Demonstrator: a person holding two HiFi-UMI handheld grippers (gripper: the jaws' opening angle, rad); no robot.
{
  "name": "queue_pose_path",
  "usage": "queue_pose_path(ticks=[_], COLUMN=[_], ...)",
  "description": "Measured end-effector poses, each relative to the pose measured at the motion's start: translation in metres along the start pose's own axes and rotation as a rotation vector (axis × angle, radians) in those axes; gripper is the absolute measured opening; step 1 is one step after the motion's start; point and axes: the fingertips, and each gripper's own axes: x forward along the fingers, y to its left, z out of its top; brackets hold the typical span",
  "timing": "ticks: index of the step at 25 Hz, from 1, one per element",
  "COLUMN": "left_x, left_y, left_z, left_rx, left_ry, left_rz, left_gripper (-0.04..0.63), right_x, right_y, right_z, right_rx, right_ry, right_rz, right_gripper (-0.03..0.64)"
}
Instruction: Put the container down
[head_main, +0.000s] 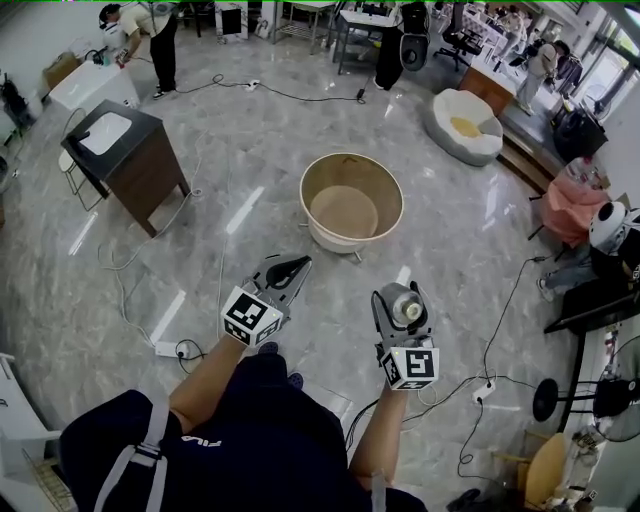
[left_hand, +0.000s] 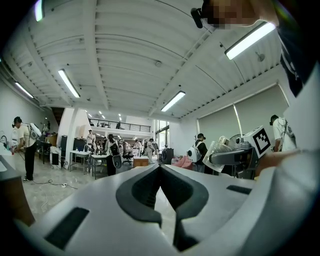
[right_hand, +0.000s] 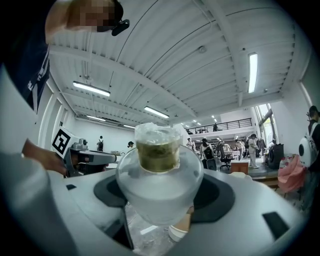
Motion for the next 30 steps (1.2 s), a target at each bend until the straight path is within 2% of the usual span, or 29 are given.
queue_pose_path(ticks=[12, 22, 26, 30], left_x=[0.005, 0.045, 0.068, 0.095], left_y=[0.014, 0.043, 0.06, 0.083], left_z=[-0.005, -0.014, -0.008, -0.012], left_rx=[-0.017, -0.027, -0.031, -0.034], left_ry=[-0.025, -0.024, -0.044, -0.029], left_rz=[0.038, 0.05, 0.045, 0.039], left_gripper=[0.025, 0.025, 0.025, 0.025], right_x=[0.012, 0.052, 0.078, 0.111], right_y=[-0.006, -0.036, -0.052, -0.066], right_z=[-0.014, -0.016, -0.015, -0.014], right_rx=[0.013, 0.007, 0.009, 0.013], right_ry=[0.003, -0.01, -0.006, -0.007], right_rz=[0.019, 0.015, 0.012, 0.005], right_gripper=[0.347, 0.347, 0.347, 0.347])
